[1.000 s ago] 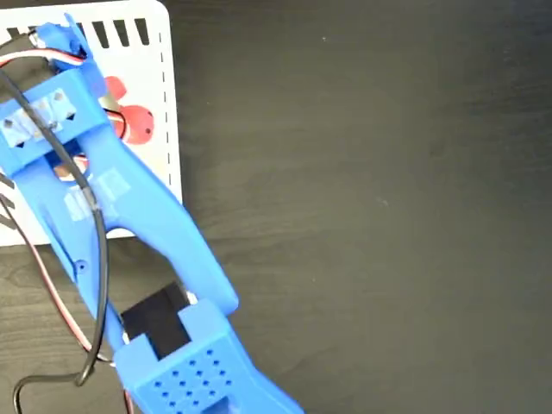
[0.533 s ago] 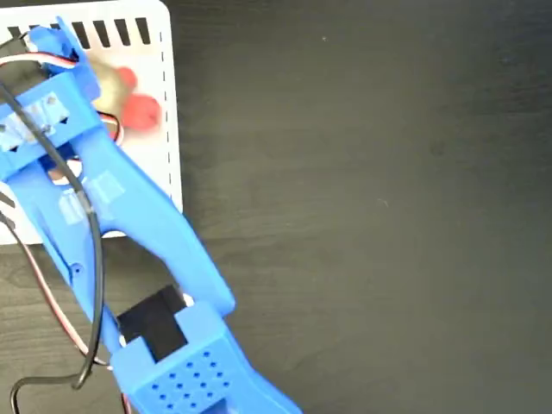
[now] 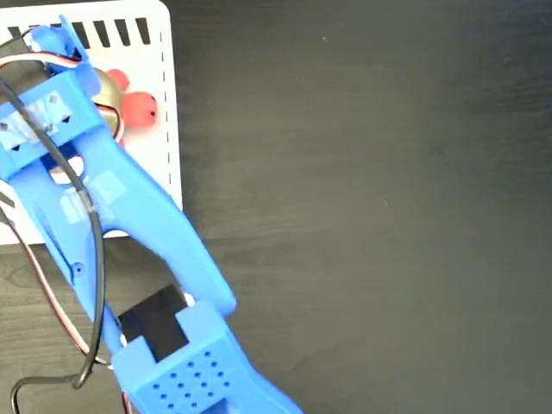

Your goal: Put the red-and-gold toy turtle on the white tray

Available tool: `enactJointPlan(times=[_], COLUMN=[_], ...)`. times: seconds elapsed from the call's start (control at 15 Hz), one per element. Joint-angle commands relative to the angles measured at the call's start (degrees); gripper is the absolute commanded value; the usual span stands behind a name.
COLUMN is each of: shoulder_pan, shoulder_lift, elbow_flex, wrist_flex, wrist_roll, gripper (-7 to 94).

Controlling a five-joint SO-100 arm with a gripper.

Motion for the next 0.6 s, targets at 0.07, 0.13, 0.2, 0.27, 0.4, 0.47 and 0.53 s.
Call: enactJointPlan(times=[0.07,0.13,0.2,0.27,0.4,0.47,0.53], shoulder_pan=[0.0,0.4,0.9,1.6,5.7,8.4,11.2], shoulder_lift=[10.3,13.4,16.9,21.0,32.4,39.6,46.0], elbow_flex=[-1.3,0.1,1.8,4.8,18.3,27.2,34.7], wrist_flex=[0.4,0.1,0.1,-0.8,-12.5,-20.7,-26.8], wrist_roll=[0.4,0.1,-1.5,-5.2,-14.9,-19.9,-24.1], gripper=[3,0,0,0,0,0,0])
